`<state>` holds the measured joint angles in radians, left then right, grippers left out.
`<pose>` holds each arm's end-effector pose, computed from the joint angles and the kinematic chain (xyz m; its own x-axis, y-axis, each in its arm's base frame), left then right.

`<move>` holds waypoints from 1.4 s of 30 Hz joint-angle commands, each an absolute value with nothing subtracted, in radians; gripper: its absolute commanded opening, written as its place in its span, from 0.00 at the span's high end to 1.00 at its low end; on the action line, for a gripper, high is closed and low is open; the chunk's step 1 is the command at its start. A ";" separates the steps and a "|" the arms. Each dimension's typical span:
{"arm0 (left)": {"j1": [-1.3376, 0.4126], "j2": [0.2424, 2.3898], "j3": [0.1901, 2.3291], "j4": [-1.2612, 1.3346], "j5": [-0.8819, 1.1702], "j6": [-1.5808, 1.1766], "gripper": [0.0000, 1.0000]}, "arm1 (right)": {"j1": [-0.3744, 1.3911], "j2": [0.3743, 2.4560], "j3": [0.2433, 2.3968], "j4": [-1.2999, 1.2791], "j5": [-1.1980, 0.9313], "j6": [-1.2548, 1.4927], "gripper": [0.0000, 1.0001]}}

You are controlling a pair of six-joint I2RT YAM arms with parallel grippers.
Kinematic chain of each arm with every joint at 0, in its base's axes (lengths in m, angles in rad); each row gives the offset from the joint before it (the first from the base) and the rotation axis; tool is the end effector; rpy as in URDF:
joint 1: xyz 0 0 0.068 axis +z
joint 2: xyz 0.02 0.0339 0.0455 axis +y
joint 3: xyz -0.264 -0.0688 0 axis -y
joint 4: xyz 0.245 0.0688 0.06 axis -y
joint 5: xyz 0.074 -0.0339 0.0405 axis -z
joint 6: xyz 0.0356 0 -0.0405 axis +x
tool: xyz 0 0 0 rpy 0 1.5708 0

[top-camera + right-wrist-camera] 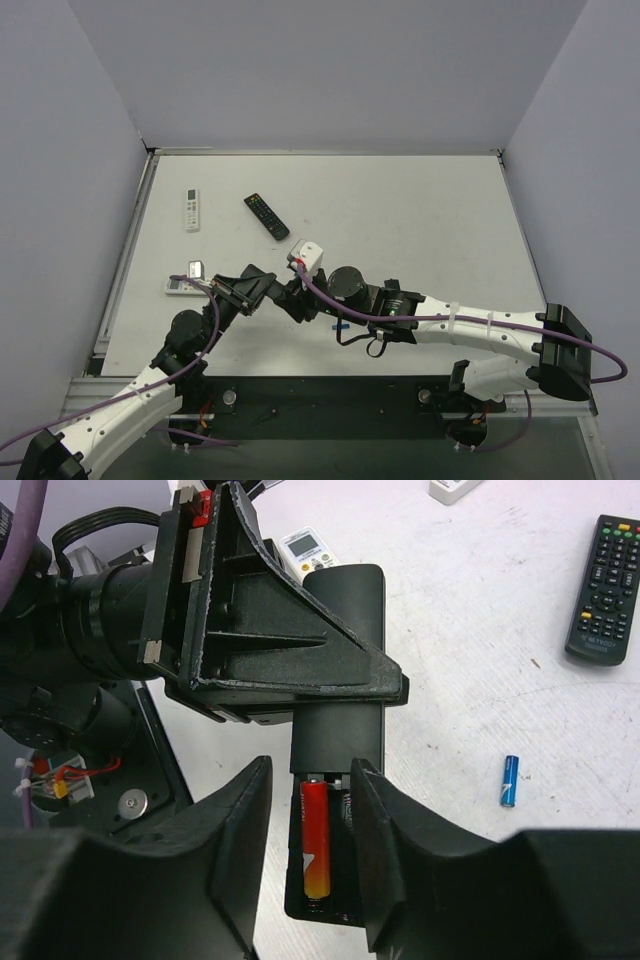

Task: Load the batteries into the remote control
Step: Load the battery into the remote control.

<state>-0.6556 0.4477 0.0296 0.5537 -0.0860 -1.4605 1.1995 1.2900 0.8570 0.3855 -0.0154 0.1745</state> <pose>0.1118 -0.0822 0.1979 -0.5248 -0.8456 -0.0975 0.1659 0.0107 -0.9861 0.1097 0.2834 0.3136 -0.1797 0.0169 -0.9836 -0.9201 0.3508 0.1741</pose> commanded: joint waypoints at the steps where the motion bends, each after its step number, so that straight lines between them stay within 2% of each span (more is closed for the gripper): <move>1: -0.660 0.448 0.014 0.624 -0.072 -1.471 1.00 | 1.206 1.269 0.868 0.385 -0.003 0.149 0.64; 5: -0.660 0.460 0.020 0.624 -0.058 -1.448 1.00 | 1.204 1.253 0.900 0.351 -0.003 0.121 0.49; 12: -0.660 0.491 0.032 0.626 -0.035 -1.417 1.00 | 1.198 1.187 0.989 0.206 -0.009 0.066 0.37; 13: -0.660 0.494 0.037 0.627 -0.032 -1.411 1.00 | 1.197 1.177 1.027 0.139 -0.009 0.061 0.31; 16: -0.660 0.511 0.046 0.630 -0.020 -1.401 1.00 | 1.180 1.187 1.106 -0.036 -0.021 0.064 0.23; 22: -0.658 0.548 0.078 0.635 0.000 -1.368 1.00 | 1.138 1.248 1.278 -0.307 -0.103 0.086 0.22; 24: -0.660 0.555 0.087 0.635 0.023 -1.359 1.00 | 1.132 1.268 1.322 -0.371 -0.101 0.109 0.25; 25: -0.660 0.557 0.089 0.635 0.025 -1.352 1.00 | 1.131 1.299 1.339 -0.397 -0.089 0.123 0.34; 28: -0.660 0.564 0.095 0.637 0.032 -1.348 1.00 | 1.131 1.360 1.400 -0.481 -0.069 0.153 0.49; 42: -0.661 0.594 0.124 0.640 0.061 -1.316 1.00 | 1.132 1.508 1.468 -0.551 -0.156 0.184 0.68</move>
